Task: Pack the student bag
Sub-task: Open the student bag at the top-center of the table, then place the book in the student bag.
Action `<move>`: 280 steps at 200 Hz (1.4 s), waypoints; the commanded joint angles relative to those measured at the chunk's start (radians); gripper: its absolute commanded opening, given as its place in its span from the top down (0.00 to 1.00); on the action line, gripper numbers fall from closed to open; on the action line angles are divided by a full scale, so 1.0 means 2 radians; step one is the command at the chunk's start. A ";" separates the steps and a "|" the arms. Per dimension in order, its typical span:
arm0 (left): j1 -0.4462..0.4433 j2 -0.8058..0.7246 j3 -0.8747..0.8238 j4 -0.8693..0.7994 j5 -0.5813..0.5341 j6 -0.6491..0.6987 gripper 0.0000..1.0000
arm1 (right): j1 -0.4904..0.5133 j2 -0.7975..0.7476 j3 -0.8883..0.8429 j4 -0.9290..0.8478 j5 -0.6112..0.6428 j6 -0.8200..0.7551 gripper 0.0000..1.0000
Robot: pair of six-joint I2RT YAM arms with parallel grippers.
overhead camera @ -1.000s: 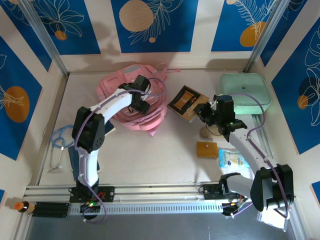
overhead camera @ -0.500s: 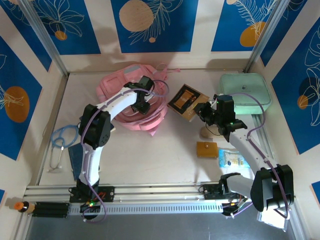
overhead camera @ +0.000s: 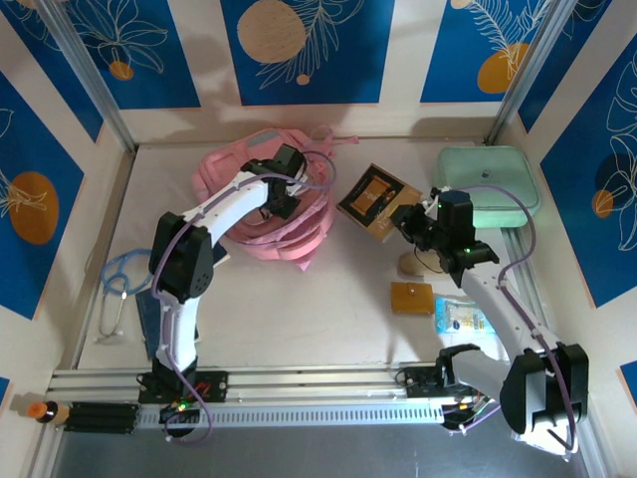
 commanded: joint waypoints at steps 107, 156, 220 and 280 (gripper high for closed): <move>-0.032 -0.112 0.052 0.051 0.021 -0.016 1.00 | 0.070 0.042 -0.042 0.179 -0.081 0.093 0.97; -0.045 -0.135 0.033 0.082 0.073 -0.009 1.00 | 0.096 0.128 0.009 0.246 -0.095 0.155 0.97; -0.060 -0.162 0.026 0.102 0.116 -0.015 1.00 | 0.120 0.218 0.053 0.261 0.005 0.205 0.97; -0.061 -0.173 0.006 0.119 0.112 -0.027 1.00 | 0.140 0.161 0.055 0.231 0.051 0.135 0.97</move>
